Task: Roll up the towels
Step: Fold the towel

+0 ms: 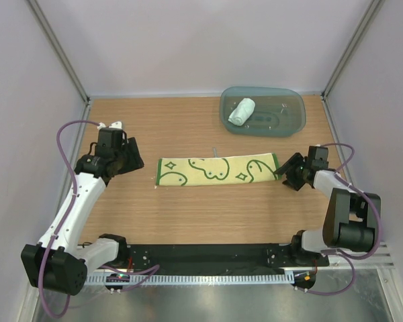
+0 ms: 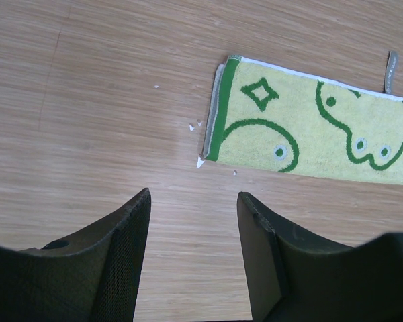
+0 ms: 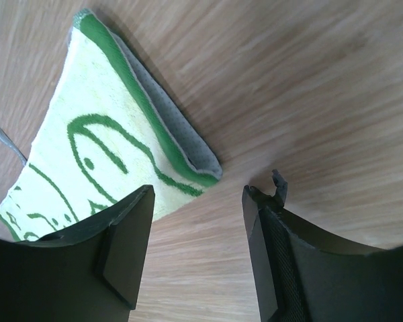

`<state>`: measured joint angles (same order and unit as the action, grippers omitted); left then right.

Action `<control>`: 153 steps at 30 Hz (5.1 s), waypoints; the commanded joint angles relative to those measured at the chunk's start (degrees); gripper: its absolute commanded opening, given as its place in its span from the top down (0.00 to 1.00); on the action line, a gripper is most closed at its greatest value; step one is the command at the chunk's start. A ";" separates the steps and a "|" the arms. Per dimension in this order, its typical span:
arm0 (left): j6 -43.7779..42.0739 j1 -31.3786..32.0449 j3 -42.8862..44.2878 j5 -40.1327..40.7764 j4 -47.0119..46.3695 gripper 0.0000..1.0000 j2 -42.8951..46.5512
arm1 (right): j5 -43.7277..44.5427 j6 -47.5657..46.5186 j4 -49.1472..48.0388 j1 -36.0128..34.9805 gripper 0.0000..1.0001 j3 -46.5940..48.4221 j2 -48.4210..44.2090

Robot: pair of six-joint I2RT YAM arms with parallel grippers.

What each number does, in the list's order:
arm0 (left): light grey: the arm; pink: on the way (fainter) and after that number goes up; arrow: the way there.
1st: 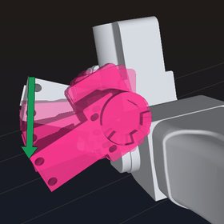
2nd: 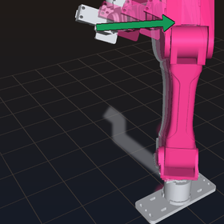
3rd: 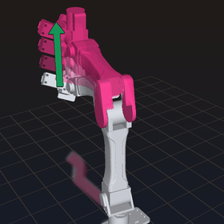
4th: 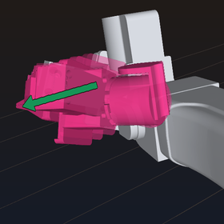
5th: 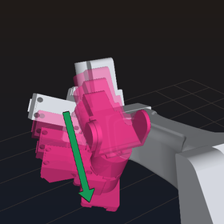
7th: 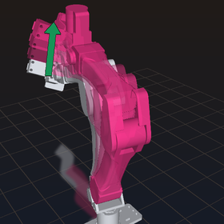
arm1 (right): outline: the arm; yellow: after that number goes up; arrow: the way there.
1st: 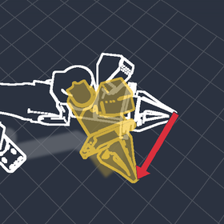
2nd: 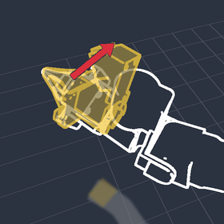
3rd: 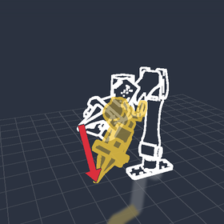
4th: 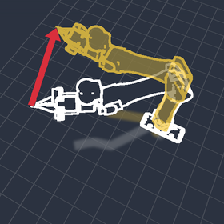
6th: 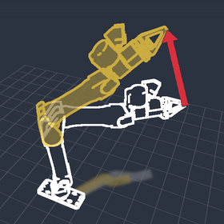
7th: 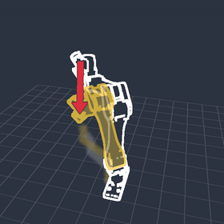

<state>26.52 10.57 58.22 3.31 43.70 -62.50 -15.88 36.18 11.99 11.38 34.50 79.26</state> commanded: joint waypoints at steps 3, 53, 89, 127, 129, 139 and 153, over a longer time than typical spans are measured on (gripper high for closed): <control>-1.03 -0.20 1.02 -0.15 -0.46 0.44 -0.16 | 1.38 0.29 -4.34 -0.04 0.41 0.74 4.49; -0.68 -0.28 1.29 2.84 0.07 0.44 0.54 | 8.06 7.67 4.36 -42.91 0.99 35.80 8.26; -0.77 -0.28 1.37 3.02 0.42 0.43 0.10 | 14.03 9.96 -8.20 -64.81 0.99 52.51 36.75; 4.94 0.42 8.92 -4.70 -0.19 0.44 -22.39 | 14.21 9.69 -2.50 -53.48 0.25 21.57 12.05; 5.38 0.51 10.25 -5.85 -0.81 0.44 -26.87 | 13.60 10.22 -3.11 -53.48 0.26 21.31 14.24; 6.96 2.53 12.98 -7.36 -2.57 0.45 -39.36 | 9.55 11.28 -6.98 -53.39 0.35 21.22 21.54; 15.56 10.87 4.10 -8.67 -4.68 0.63 -36.74 | 10.25 2.50 2.49 -37.58 0.71 15.67 13.03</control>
<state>37.69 19.40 65.10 -3.57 39.99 -102.78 -8.25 43.66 8.25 -29.63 49.52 96.29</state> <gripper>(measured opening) 0.378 0.287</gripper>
